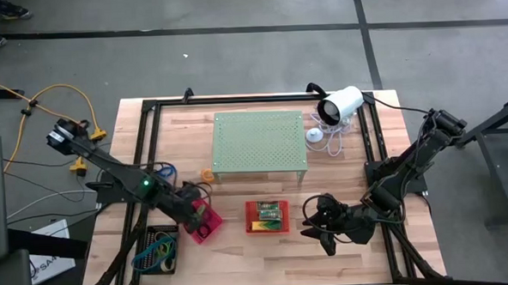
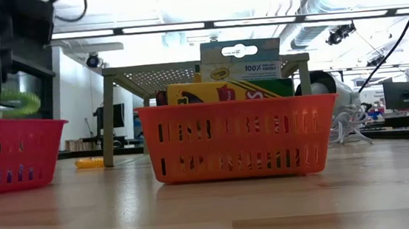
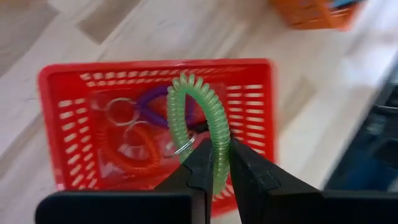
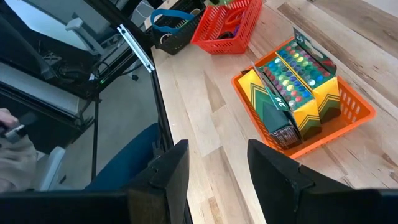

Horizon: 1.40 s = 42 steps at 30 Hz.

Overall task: Pick & Place Office Desk Supplies
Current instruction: Put the green spring keychain into the red bin, then put the blue spring keychain into the red bin

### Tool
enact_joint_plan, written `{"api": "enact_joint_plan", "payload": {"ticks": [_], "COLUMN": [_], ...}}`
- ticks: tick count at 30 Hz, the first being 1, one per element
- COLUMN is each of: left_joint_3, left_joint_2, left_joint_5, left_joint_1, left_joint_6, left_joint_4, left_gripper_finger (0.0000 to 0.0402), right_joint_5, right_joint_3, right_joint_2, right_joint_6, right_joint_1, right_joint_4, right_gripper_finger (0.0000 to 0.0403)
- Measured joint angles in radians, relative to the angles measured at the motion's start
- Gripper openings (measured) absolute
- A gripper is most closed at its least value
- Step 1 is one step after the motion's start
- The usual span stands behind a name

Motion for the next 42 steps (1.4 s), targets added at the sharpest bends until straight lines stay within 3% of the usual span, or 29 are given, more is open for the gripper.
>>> {"api": "enact_joint_plan", "payload": {"ticks": [8,42], "left_joint_3": [0.0,0.0], "left_joint_2": [0.089,0.09], "left_joint_5": [-0.005,-0.002], "left_joint_1": [0.003,0.039], "left_joint_6": [-0.019,0.009], "left_joint_4": [-0.002,-0.021], "left_gripper_finger": [0.0037,0.0066], "right_joint_5": [0.0,0.0], "right_joint_3": [0.0,0.0], "right_joint_2": [0.0,0.0], "right_joint_6": [0.0,0.0], "right_joint_1": [0.0,0.0], "right_joint_4": [0.0,0.0], "right_gripper_finger": [0.015,0.015]}}
